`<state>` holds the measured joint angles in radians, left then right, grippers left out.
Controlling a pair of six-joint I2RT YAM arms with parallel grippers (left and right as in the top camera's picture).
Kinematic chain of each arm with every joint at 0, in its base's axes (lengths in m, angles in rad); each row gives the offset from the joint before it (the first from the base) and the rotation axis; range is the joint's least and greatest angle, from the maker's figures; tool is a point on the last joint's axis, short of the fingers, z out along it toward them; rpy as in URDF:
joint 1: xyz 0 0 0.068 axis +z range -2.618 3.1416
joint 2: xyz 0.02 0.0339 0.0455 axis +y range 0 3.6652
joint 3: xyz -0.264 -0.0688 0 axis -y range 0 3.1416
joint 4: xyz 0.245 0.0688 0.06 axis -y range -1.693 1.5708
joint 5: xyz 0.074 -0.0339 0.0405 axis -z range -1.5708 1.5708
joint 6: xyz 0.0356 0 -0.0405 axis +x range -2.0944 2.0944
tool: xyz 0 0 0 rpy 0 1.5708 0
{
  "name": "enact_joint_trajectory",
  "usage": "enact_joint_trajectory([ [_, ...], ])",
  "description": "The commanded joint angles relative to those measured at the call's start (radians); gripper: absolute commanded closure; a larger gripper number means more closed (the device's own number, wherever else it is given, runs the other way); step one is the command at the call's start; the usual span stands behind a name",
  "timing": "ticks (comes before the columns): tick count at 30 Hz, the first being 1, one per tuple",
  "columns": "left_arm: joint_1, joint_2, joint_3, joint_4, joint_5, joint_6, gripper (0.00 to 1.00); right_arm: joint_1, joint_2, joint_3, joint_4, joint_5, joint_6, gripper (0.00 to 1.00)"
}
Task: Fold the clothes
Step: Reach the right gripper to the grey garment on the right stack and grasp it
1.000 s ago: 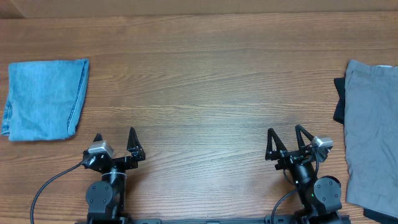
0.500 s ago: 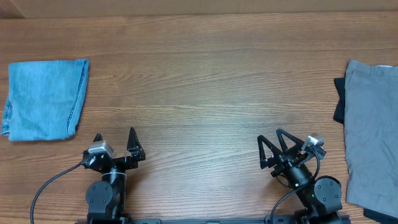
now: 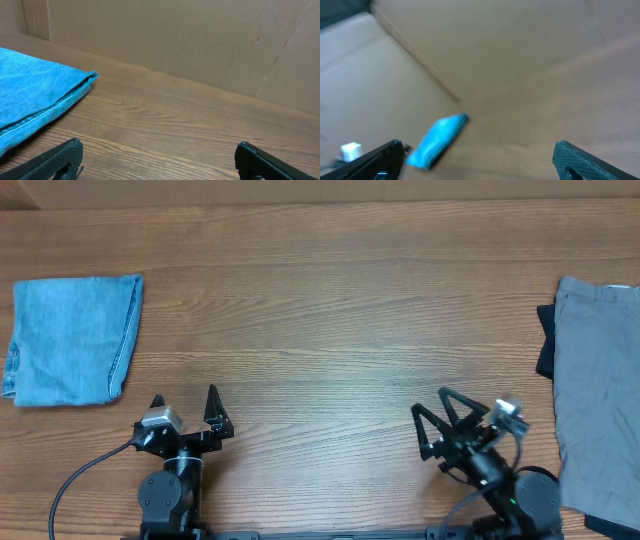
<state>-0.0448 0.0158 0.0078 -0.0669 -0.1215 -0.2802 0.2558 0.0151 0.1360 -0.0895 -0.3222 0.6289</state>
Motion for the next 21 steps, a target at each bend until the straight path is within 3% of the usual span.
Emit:
enact_joint_trajectory([
  [1,0.006,-0.011,-0.003,0.003,-0.016,0.022,0.00,-0.004,0.026,0.251,-0.035,0.039,-0.008,0.00],
  [14,0.006,-0.011,-0.003,0.003,-0.016,0.022,0.00,-0.004,0.472,1.012,-0.539,0.257,-0.214,0.00],
  [21,0.006,-0.011,-0.003,0.003,-0.016,0.022,0.00,-0.004,0.526,1.077,-0.558,0.284,-0.220,0.00],
])
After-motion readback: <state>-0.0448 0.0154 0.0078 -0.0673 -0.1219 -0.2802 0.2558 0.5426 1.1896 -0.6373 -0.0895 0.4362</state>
